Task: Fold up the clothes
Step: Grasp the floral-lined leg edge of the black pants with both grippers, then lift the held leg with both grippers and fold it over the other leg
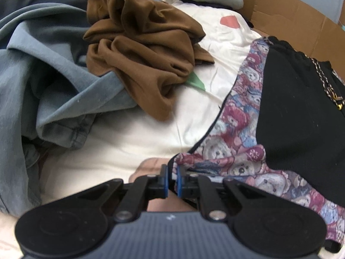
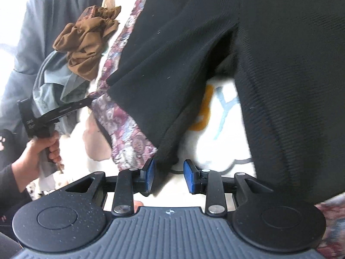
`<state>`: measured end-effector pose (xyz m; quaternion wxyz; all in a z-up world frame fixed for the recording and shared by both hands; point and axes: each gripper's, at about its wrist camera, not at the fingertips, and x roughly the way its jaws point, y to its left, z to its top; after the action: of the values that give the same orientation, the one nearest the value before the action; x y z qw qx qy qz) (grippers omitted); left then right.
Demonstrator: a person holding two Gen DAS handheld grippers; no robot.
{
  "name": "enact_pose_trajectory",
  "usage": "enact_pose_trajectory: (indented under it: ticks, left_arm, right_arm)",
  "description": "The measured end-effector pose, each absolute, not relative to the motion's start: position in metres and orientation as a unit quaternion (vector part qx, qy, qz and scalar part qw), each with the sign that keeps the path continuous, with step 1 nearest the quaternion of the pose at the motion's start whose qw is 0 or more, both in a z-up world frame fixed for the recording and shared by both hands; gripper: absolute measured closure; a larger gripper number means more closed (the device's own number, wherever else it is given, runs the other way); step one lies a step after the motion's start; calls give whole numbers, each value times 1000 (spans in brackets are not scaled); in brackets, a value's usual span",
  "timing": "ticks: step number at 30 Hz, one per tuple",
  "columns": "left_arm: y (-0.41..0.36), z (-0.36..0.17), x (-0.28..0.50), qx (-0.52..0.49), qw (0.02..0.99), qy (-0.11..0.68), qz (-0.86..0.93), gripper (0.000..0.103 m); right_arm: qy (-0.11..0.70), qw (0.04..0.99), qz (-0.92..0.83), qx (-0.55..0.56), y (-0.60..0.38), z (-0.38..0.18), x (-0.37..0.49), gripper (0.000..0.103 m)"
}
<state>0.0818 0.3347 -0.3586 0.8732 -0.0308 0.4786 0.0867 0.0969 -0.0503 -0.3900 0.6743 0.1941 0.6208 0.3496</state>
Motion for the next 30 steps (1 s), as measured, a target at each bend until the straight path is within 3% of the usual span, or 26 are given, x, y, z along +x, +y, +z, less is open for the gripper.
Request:
enact_pose_trajectory:
  ticks: [7, 9, 10, 11, 24, 30]
  left_arm:
    - [336, -360, 91, -37, 878, 468, 88, 95]
    - [336, -360, 91, -40, 879, 467, 90, 95]
    - [336, -360, 91, -42, 878, 467, 90, 95]
    - [336, -359, 90, -44, 878, 468, 91, 95]
    - [331, -317, 63, -64, 879, 467, 76, 95]
    - [331, -335, 61, -74, 862, 495, 84, 95]
  right_arm:
    - [630, 647, 362, 230, -35, -409, 91, 68]
    - [634, 638, 364, 242, -36, -414, 90, 73]
    - [636, 635, 364, 246, -36, -415, 89, 96]
    - [638, 635, 364, 241, -36, -414, 89, 103]
    - [639, 619, 401, 218, -51, -370, 87, 103]
    - [656, 613, 394, 195, -50, -385, 87, 103]
